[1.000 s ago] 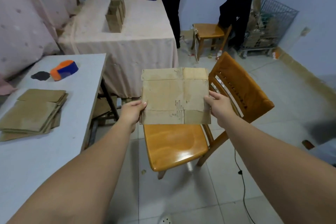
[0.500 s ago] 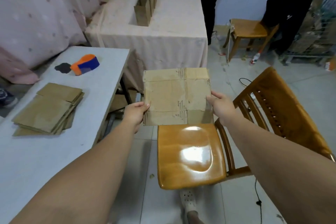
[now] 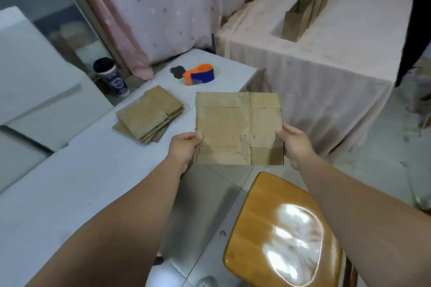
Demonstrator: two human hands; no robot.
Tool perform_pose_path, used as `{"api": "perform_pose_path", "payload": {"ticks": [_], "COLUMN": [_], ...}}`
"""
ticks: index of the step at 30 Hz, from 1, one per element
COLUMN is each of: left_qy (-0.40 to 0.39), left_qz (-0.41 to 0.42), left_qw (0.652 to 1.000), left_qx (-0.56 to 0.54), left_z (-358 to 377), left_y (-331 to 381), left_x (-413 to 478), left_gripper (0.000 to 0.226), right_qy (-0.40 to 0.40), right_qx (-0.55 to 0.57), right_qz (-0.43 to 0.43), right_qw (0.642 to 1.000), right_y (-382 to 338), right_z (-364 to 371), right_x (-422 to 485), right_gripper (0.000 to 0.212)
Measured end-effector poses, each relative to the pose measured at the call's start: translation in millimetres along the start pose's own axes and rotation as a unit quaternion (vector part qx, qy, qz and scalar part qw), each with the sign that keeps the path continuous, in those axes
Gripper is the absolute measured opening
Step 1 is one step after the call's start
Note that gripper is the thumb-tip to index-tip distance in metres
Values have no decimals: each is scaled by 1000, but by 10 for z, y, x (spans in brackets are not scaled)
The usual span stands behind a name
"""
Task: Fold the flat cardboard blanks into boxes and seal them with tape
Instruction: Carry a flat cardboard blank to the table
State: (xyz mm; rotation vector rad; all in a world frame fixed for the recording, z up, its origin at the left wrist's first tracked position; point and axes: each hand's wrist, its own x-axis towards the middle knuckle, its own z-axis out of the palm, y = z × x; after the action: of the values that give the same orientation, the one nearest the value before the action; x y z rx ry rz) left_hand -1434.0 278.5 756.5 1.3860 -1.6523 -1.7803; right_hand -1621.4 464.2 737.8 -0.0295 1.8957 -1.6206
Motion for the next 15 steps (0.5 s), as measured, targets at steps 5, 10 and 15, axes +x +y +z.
{"api": "perform_pose_path", "payload": {"ticks": [5,10,15], "left_qy": [105,168,170], "left_qz": [-14,-22,-32], "left_qw": [993,981,978], "left_qx": [-45,-95,-114], "left_z": [-761,-1455,-2046], "left_y": [-73,-207,-305], "left_x": [56,95,350], "left_gripper": [14,7,9], "right_qy": [-108,-162,-167], "right_qx": [-32,-49,-88], "right_qz": [-7,-13,-22], "right_qw": [994,986,982], "right_y": [-137,-215,-211], "right_z": [942,1863,2576], "right_x": [165,156,167], "right_gripper": [34,29,32]}}
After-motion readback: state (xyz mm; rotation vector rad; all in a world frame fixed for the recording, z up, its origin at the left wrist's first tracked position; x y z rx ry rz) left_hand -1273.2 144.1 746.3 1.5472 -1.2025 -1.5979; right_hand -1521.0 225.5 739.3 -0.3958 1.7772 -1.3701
